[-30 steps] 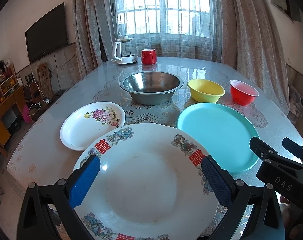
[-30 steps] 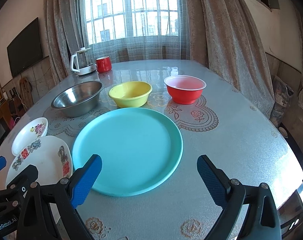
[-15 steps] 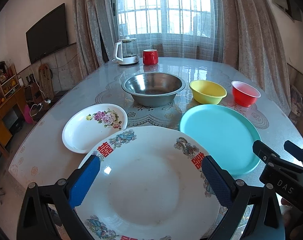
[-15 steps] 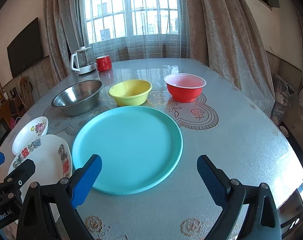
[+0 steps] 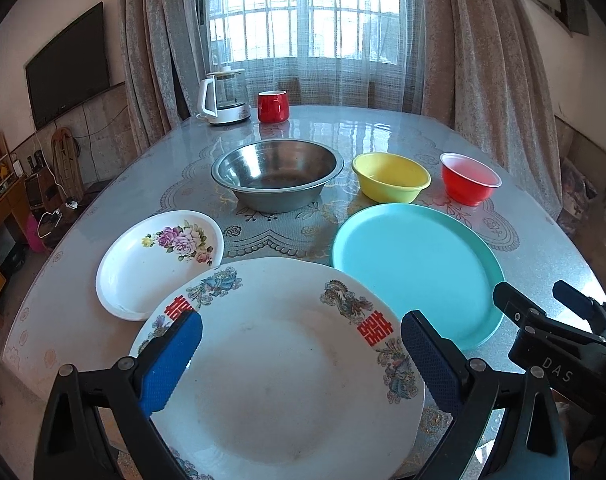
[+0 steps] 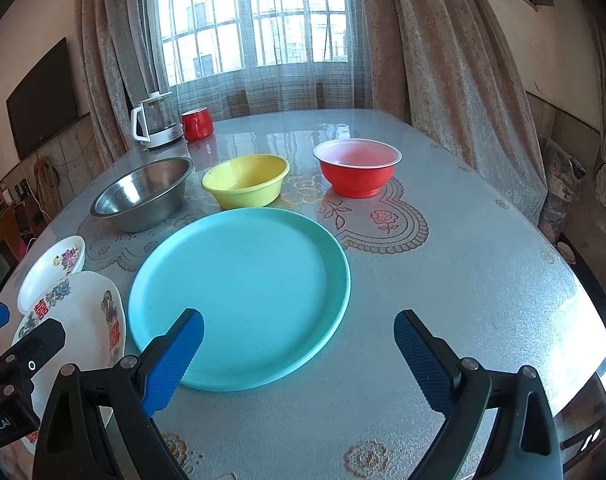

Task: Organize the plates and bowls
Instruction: 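Move the right tool over the teal plate toward the small rose plate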

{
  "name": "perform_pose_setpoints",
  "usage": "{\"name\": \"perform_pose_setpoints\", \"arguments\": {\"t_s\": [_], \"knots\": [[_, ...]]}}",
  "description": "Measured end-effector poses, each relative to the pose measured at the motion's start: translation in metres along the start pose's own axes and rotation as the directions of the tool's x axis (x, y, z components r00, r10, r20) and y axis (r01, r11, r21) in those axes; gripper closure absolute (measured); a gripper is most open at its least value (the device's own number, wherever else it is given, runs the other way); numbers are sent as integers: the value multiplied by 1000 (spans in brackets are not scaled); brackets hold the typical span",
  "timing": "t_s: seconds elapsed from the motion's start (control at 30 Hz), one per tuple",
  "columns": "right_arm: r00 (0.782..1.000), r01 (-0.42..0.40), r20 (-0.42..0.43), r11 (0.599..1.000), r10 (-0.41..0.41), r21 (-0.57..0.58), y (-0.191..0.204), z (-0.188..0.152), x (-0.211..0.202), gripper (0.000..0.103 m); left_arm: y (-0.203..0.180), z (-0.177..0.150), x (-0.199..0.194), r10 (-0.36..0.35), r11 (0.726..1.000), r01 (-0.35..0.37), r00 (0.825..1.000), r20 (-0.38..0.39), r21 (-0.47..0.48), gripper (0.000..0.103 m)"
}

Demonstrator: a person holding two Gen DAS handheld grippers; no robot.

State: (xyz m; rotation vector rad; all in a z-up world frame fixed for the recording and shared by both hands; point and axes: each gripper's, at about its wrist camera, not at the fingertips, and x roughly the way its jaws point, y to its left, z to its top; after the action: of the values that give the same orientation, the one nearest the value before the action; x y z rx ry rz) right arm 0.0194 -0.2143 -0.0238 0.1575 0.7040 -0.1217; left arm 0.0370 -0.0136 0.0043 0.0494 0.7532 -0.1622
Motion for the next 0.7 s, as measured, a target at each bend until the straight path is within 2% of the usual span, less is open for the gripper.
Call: {"name": "perform_pose_setpoints", "arguments": {"t_s": [0.03, 0.1, 0.13, 0.2, 0.27, 0.43, 0.5, 0.53, 0.63, 0.7], "knots": [[1000, 3, -6, 1000, -3, 7, -4, 1, 2, 5, 1, 5, 4, -32, 999, 32, 999, -18, -1, 12], [1000, 0, -26, 999, 1, 42, -14, 3, 6, 6, 4, 16, 11, -86, 996, 86, 995, -48, -8, 31], [999, 2, -33, 998, 0, 62, -20, 4, 8, 7, 5, 22, 16, -117, 993, 117, 991, -62, -14, 35], [999, 19, -44, 996, -15, 88, -31, 5, 11, 14, 7, 32, 25, -163, 986, 161, 982, -93, -30, 55], [998, 30, -57, 994, -24, 101, -40, 6, 16, 21, 7, 41, 35, -210, 978, 205, 970, -121, -48, 55], [995, 25, -101, 990, -12, 137, -54, 7, 28, 45, 0, 58, 59, -216, 976, 215, 961, -171, -28, 56], [993, 28, -117, 992, -14, 119, -53, 7, 35, 54, -4, 63, 71, -209, 978, 209, 958, -195, -23, 41], [992, 20, -125, 993, -5, 117, -52, 8, 37, 58, -6, 65, 75, -212, 977, 212, 957, -198, -19, 40], [991, 2, -135, 995, 12, 100, -48, 9, 43, 60, -15, 72, 87, -216, 975, 223, 953, -211, 11, 40], [989, -2, -144, 996, 16, 94, -46, 10, 48, 62, -21, 75, 96, -239, 968, 251, 942, -234, 19, 40]]}}
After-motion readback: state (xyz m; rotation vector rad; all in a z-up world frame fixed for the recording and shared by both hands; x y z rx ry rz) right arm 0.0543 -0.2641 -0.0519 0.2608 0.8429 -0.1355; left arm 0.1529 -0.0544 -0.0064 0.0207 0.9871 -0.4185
